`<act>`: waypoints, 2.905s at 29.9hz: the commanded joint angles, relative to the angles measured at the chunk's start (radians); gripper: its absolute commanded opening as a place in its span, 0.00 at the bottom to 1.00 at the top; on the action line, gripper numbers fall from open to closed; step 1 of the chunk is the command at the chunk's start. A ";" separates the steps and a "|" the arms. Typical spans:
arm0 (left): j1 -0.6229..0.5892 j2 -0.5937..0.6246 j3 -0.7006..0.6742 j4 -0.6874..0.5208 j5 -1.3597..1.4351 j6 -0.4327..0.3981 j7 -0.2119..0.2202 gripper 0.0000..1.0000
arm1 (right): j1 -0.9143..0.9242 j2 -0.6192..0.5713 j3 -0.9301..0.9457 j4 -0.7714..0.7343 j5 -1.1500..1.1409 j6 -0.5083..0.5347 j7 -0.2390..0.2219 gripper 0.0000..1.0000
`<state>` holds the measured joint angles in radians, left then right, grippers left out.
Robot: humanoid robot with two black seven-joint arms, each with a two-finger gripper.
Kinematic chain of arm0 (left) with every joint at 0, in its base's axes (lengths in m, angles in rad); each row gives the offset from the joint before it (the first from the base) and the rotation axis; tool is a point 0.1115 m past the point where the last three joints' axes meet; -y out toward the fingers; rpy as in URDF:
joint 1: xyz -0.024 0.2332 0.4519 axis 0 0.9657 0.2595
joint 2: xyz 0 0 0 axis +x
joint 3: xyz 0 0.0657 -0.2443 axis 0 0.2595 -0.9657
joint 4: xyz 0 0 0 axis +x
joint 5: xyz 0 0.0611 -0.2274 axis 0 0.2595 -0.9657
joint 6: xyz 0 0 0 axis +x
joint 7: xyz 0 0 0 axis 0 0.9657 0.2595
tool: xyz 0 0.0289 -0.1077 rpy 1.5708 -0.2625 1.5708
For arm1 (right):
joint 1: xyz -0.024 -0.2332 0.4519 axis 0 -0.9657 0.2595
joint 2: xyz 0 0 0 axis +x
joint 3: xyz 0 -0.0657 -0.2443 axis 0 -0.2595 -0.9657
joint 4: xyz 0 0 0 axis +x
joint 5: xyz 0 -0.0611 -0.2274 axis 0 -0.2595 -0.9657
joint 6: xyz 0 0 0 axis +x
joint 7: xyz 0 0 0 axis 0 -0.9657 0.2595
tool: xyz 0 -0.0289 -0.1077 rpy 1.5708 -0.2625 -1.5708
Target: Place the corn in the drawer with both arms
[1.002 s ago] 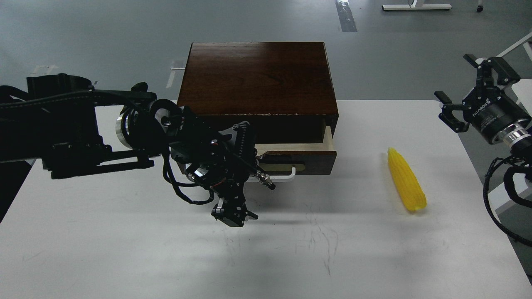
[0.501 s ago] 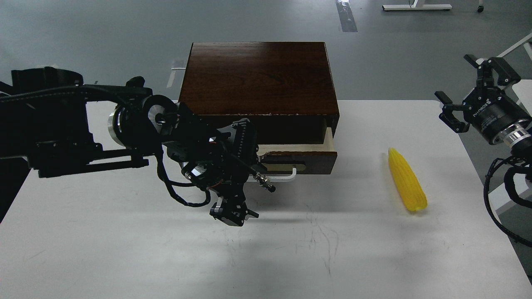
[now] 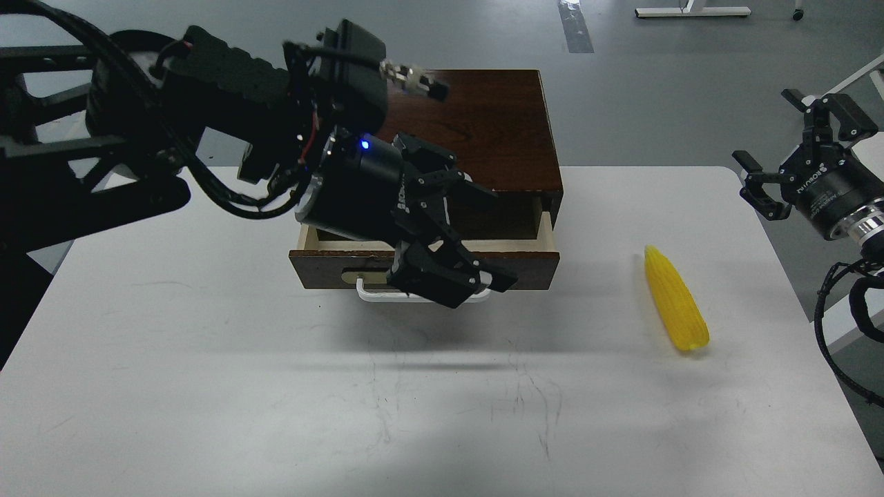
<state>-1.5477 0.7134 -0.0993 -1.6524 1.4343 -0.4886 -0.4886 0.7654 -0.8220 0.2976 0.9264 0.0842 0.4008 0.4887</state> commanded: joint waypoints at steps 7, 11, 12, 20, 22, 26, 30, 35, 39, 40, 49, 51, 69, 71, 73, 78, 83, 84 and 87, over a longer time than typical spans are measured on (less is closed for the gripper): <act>0.115 0.116 -0.048 0.224 -0.868 0.031 0.000 0.98 | 0.000 -0.006 -0.017 0.005 -0.021 0.003 0.000 1.00; 0.199 0.161 -0.048 0.314 -1.076 0.100 0.000 0.98 | 0.000 -0.038 -0.017 0.044 -0.124 0.004 0.000 1.00; 0.230 0.167 -0.049 0.365 -1.151 0.099 0.000 0.98 | 0.000 -0.048 -0.017 0.058 -0.173 0.004 0.000 1.00; 0.400 0.190 -0.050 0.503 -1.462 0.087 0.000 0.98 | 0.002 -0.134 -0.018 0.137 -0.461 0.004 0.000 1.00; 0.431 0.192 -0.050 0.507 -1.474 0.081 0.000 0.98 | 0.002 -0.146 -0.018 0.137 -0.504 0.004 0.000 1.00; 0.520 0.176 -0.066 0.534 -1.534 0.038 0.013 0.98 | 0.003 -0.180 -0.021 0.140 -0.671 0.004 0.000 1.00; 0.589 0.146 -0.140 0.569 -1.546 0.016 0.048 0.98 | 0.003 -0.204 -0.025 0.146 -0.828 0.004 0.000 1.00; 0.663 0.124 -0.217 0.591 -1.548 0.000 0.096 0.98 | 0.017 -0.243 -0.089 0.140 -1.099 0.003 0.000 1.00; 0.675 0.107 -0.218 0.594 -1.548 0.000 0.085 0.98 | 0.017 -0.241 -0.121 0.132 -1.221 0.000 0.000 1.00; 0.675 0.103 -0.221 0.594 -1.548 0.000 0.084 0.98 | 0.017 -0.237 -0.129 0.123 -1.254 -0.005 0.000 1.00; 0.675 0.092 -0.238 0.596 -1.543 0.000 0.084 0.98 | 0.026 -0.149 -0.187 0.060 -1.298 -0.040 0.000 0.99; 0.675 0.092 -0.238 0.594 -1.540 0.000 0.084 0.98 | 0.037 -0.126 -0.199 0.058 -1.299 -0.042 0.000 0.99; 0.676 0.097 -0.241 0.594 -1.537 0.000 0.084 0.98 | 0.157 0.040 -0.419 -0.058 -1.299 -0.083 0.000 0.88; 0.676 0.095 -0.241 0.594 -1.537 0.000 0.084 0.98 | 0.157 0.049 -0.423 -0.060 -1.299 -0.085 0.000 0.86; 0.676 0.097 -0.240 0.594 -1.537 0.000 0.082 0.98 | 0.157 0.055 -0.425 -0.067 -1.299 -0.085 0.000 0.86; 0.676 0.097 -0.241 0.594 -1.535 0.000 0.081 0.98 | 0.157 0.072 -0.446 -0.078 -1.299 -0.095 0.000 0.83; 0.676 0.097 -0.240 0.594 -1.535 0.000 0.077 0.98 | 0.152 0.083 -0.457 -0.089 -1.299 -0.097 0.000 0.79; 0.676 0.097 -0.241 0.594 -1.535 0.000 0.077 0.98 | 0.152 0.086 -0.463 -0.089 -1.299 -0.097 0.000 0.76; 0.676 0.097 -0.240 0.594 -1.535 0.000 0.077 0.98 | 0.157 0.093 -0.477 -0.089 -1.298 -0.097 0.000 0.63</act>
<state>-0.8713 0.8095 -0.3403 -1.0584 -0.1012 -0.4888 -0.4110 0.9184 -0.7341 -0.1687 0.8383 -1.2149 0.3037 0.4887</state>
